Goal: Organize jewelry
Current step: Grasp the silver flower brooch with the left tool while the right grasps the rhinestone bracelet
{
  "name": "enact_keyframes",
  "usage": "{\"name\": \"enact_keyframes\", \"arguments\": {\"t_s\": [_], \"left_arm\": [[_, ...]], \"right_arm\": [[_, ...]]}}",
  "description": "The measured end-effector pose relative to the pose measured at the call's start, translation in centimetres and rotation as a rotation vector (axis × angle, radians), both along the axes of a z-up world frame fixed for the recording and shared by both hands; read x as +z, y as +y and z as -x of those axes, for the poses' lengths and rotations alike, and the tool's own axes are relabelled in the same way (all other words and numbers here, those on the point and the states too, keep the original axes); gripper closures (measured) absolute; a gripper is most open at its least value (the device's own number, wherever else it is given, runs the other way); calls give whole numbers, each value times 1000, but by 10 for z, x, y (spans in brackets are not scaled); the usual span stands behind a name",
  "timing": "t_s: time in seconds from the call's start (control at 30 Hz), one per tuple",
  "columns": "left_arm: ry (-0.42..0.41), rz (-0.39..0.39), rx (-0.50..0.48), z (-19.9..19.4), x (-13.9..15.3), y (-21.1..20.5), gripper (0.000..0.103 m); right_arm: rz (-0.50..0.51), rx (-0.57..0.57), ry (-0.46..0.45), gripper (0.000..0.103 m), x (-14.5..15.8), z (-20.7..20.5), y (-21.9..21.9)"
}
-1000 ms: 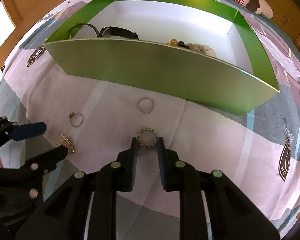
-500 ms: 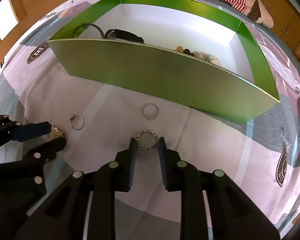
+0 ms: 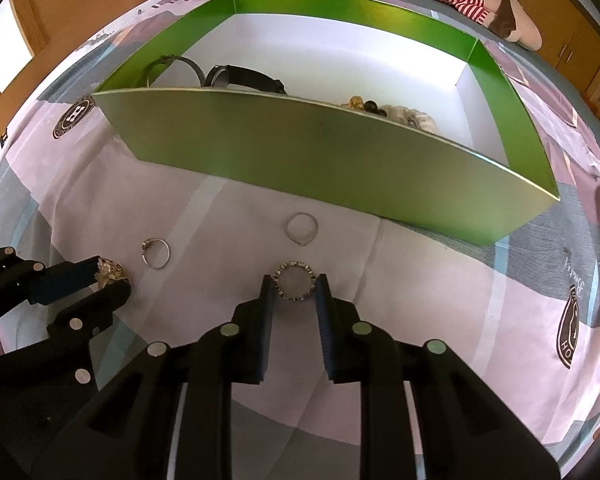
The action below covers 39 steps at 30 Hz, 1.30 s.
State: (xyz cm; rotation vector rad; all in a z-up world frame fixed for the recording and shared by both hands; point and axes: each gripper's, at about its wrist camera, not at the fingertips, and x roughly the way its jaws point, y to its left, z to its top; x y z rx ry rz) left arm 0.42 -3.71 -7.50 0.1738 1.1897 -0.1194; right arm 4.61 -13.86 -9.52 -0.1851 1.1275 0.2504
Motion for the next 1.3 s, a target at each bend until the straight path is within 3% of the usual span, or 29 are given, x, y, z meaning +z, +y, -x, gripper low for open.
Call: {"name": "enact_keyframes", "arguments": {"t_s": [1.3], "left_arm": [[-3,20,25,-7,0,10,83]], "right_arm": [[21,-17,-12,82,-2,1,0]]}}
